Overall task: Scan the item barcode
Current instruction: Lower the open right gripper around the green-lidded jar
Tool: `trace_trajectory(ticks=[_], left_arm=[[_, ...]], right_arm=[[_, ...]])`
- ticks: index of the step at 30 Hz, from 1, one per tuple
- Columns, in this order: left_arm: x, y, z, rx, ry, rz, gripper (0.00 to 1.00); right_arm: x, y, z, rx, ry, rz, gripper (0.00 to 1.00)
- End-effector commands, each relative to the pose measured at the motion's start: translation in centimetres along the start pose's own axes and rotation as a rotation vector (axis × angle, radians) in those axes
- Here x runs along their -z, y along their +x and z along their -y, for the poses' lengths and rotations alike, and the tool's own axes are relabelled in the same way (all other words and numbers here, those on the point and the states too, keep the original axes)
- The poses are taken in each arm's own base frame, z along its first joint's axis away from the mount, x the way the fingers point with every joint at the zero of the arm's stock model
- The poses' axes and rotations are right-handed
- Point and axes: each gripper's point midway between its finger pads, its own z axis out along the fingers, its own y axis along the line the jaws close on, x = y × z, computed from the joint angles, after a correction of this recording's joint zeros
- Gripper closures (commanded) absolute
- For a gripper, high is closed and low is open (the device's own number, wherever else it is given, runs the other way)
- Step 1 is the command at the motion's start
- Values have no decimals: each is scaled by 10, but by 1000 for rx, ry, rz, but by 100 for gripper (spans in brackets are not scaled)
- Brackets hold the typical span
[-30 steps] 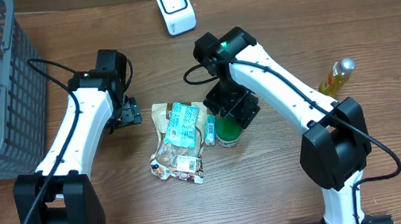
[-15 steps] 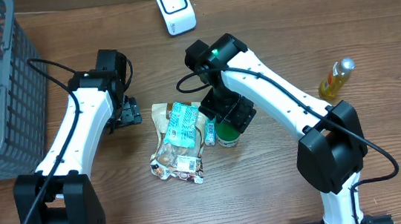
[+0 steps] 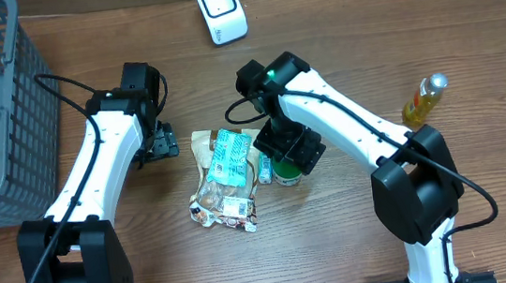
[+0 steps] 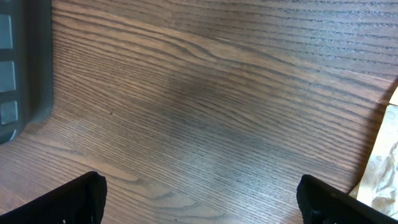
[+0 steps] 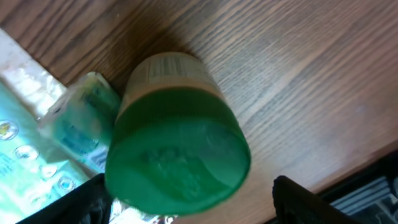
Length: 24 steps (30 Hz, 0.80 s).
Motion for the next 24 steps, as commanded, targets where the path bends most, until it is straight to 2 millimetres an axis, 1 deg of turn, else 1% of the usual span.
trace_trajectory(ticks=[1,7,8,9,13,14,15,17,21,23,24], left_arm=[[9,-8,-4,28,0,37,0],[9,-8,-4,27,0,37,1],[9,-8,-4,28,0,37,1],[9,-8,-4,28,0,37,1],[9,-8,-4,27,0,37,0],[9,-8,-4,27,0,37,0],[9,-8,-4,27,0,37,0],[9,-8,-4,27,0,37,0],[9,-8,-4,27,0,37,1],[9,-8,-4,27,0,37,0],[9,-8,-4,27,0,37,0]], right_arm=[[-7,-2,4,-1,18,12,19],[-7,-2,4,-1,18,13,18],[-7,-2,4,-1,20,12,9],[-7,-2,4,-1,20,13,6],[-7,-3,1,0,6,16,5],[-7,-3,-1,0,0,18,6],[-7,-4,-2,1,-7,20,12],[-7,-4,-3,0,-9,20,21],[-7,-7,-2,0,-4,35,29],[-7,-11,-1,0,2,58,36],[-7,-13,-1,0,5,67,37]])
